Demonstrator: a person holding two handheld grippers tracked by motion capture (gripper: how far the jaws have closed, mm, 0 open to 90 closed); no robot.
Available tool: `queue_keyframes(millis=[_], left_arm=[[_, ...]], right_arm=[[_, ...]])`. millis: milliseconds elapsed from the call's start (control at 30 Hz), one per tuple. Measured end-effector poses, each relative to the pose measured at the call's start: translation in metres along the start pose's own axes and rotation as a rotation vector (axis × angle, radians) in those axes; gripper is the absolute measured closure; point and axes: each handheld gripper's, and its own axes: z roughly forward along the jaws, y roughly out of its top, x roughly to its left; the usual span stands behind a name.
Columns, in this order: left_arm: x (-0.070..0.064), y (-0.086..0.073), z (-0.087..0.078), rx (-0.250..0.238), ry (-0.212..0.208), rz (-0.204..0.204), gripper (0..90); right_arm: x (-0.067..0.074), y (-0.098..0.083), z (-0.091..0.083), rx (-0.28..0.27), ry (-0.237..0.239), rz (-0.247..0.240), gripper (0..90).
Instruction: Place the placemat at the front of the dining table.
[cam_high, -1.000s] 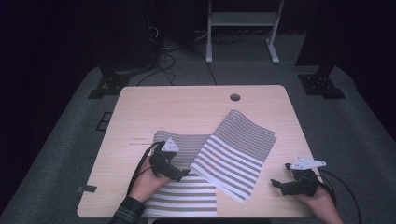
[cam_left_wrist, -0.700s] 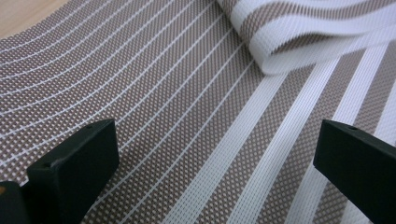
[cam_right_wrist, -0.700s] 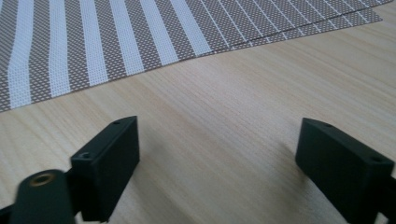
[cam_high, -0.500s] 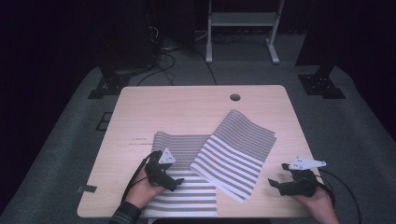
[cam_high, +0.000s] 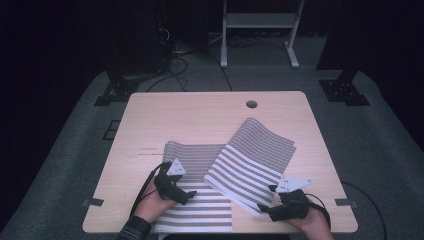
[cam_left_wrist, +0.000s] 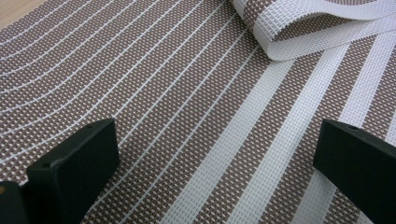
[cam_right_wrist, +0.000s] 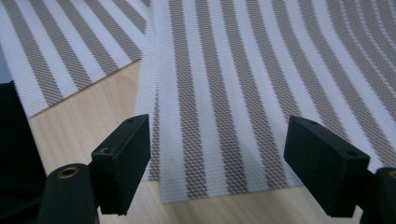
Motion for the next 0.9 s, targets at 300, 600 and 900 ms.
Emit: queue_keyframes(millis=[300,600,900], left_arm=[[0.0,-0.001,0.0,-0.005,0.0,0.0,0.0],[0.0,-0.001,0.0,-0.006,0.0,0.0,0.0],[0.0,-0.001,0.0,-0.008,0.0,-0.001,0.0]], right_arm=[[0.012,0.0,0.015,0.076,0.01,-0.064,23.9],[0.014,0.001,0.017,0.09,-0.019,-0.084,19.3],[0.0,-0.002,0.014,0.091,-0.062,-0.056,18.1]])
